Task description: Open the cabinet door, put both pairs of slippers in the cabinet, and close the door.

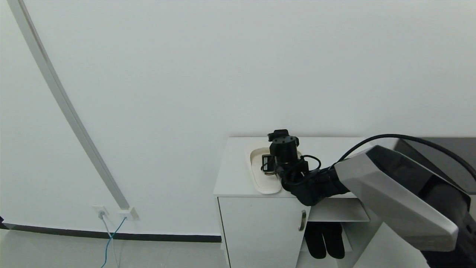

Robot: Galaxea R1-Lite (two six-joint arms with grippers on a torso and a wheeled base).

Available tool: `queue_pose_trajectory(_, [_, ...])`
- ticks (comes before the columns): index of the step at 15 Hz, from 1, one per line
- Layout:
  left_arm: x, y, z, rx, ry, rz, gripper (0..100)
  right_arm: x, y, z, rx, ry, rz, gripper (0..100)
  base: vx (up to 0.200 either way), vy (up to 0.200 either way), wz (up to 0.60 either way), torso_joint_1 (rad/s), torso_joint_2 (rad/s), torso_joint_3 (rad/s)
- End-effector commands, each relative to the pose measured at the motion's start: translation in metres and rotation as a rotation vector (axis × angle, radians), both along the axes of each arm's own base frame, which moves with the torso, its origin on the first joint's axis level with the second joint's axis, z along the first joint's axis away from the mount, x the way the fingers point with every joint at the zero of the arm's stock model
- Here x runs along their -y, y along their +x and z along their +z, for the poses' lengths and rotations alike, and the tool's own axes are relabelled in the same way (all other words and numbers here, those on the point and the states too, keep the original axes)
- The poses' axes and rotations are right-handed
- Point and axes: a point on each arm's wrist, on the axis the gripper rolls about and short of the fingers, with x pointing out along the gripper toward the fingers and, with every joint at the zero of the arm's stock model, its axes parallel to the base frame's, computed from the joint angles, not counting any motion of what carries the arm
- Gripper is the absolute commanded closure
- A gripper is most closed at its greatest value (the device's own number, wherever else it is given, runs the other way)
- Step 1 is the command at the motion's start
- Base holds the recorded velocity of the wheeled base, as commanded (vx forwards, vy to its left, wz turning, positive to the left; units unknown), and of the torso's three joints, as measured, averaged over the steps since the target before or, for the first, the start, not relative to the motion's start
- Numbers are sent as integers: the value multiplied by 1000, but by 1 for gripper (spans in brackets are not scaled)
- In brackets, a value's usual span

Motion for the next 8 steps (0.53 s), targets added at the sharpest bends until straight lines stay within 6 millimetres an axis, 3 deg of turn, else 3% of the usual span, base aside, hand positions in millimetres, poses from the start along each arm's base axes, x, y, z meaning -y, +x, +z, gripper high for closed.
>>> queue_pose_trajectory(1, [0, 0, 0, 0, 0, 1, 100, 17, -31, 47, 24, 28, 41, 100, 0, 0, 0, 0, 0, 0])
queue_pose_trajectory(4, [0, 0, 1, 1, 0, -1, 100, 39, -81, 77, 29, 41, 111, 100, 0, 0, 0, 0, 0, 0])
queue_pose_trajectory(8, [0, 0, 0, 0, 0, -1, 100, 87, -154, 103, 27, 4, 274, 100, 0, 0, 0, 0, 0, 0])
